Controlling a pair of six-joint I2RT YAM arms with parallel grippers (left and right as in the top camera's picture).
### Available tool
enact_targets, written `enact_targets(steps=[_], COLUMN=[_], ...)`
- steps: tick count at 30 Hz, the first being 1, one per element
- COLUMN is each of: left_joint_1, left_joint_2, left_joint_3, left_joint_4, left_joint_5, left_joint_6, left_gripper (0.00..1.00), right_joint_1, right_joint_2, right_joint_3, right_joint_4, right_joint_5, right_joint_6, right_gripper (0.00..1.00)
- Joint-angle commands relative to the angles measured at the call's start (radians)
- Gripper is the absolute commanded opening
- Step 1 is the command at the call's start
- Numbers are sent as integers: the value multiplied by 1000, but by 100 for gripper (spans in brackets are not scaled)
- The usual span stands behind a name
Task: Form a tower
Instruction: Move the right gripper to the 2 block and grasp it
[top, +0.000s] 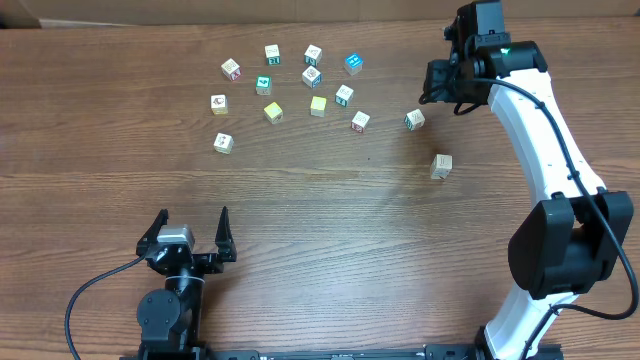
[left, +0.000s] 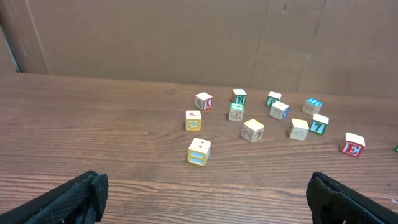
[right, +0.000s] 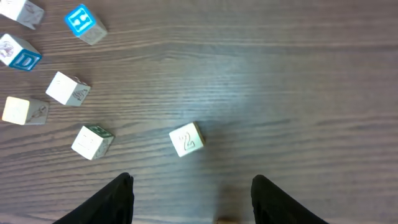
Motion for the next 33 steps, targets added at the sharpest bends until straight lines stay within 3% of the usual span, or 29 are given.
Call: enact_targets(steps=[1, 20, 33], left_joint_1=[-3, -3, -3], left_joint_2=[-9, -9, -9], left_joint_3=[-4, -4, -4], left_joint_4=[3, 3, 3], left_joint_5=[2, 2, 2], left_joint_6=[29, 29, 29], left_gripper=[100, 100, 100], right_joint_1=[1, 1, 1], right_joint_2=[49, 285, 310], right_joint_3=[8, 5, 0], right_joint_4=[18, 93, 123], right_joint_5=[-18, -85, -86], right_joint_6=[-53, -151, -151], right_gripper=[58, 57, 49])
